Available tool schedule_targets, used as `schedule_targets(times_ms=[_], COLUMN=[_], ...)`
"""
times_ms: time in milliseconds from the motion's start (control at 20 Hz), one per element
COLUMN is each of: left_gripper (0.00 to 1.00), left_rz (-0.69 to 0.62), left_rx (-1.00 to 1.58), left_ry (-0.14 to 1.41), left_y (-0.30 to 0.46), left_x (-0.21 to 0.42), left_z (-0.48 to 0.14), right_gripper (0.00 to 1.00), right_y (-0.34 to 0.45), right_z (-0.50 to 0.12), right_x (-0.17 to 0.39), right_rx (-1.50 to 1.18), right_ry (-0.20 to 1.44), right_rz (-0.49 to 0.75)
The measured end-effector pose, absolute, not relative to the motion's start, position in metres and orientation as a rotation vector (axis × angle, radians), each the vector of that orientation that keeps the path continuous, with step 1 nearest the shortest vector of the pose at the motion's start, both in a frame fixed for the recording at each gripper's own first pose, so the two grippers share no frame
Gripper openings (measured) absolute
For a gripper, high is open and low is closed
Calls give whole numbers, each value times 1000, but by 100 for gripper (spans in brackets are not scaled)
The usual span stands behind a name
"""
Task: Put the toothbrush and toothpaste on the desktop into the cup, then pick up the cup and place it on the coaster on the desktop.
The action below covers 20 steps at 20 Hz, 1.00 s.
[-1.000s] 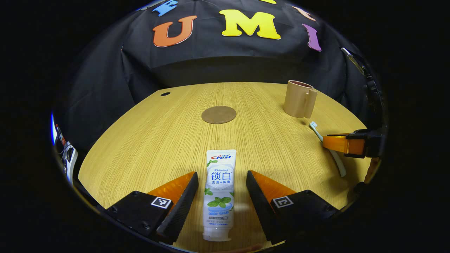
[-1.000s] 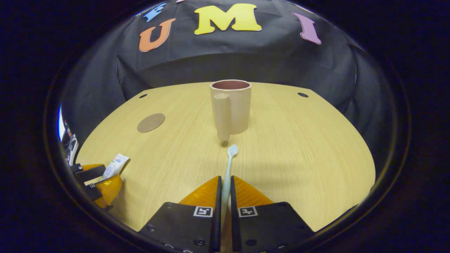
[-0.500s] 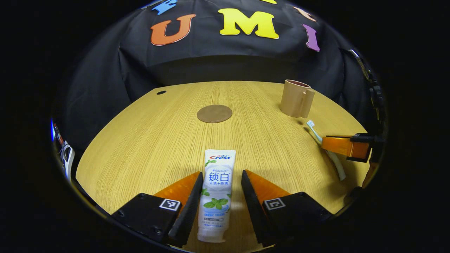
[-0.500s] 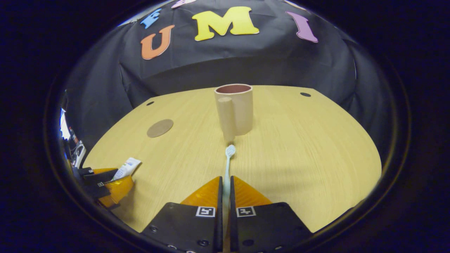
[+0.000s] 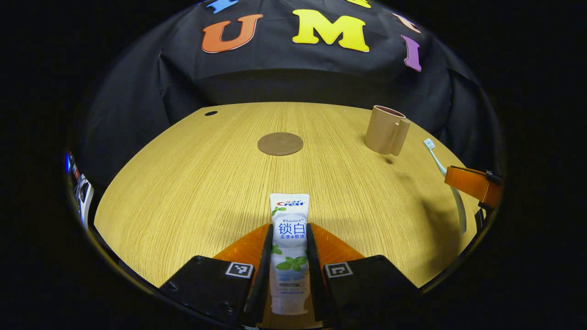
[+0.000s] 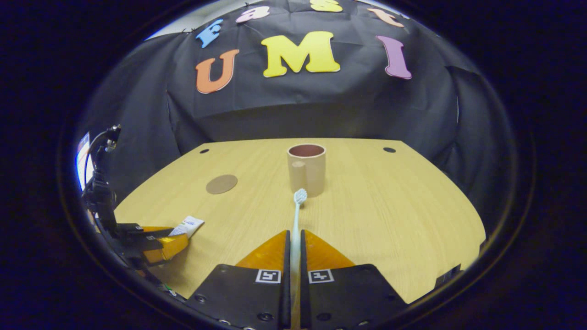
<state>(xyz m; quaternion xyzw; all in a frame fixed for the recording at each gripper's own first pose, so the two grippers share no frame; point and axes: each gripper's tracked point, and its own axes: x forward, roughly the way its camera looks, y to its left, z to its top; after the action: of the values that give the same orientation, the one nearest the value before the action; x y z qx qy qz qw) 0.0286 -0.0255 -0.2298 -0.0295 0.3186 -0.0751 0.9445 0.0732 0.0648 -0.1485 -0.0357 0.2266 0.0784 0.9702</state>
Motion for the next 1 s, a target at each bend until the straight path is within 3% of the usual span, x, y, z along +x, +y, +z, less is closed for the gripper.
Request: schedule_targets(times_ms=[300,550,1000], left_gripper=[31,27,25], left_rz=[-170,-184,-218], left_rx=[-100,-108,-145], left_ry=[621,586,276], left_y=[-23,-24,-36], left_x=[24,23,36], left_z=[-229,-213,-152], right_gripper=[7,7,6], right_y=[64,61,56], right_z=[-121,-116,-90], right_x=[61,55,60], right_rx=[-79,-68,-74], right_ry=[396,381,309], right_rz=[150,141,137])
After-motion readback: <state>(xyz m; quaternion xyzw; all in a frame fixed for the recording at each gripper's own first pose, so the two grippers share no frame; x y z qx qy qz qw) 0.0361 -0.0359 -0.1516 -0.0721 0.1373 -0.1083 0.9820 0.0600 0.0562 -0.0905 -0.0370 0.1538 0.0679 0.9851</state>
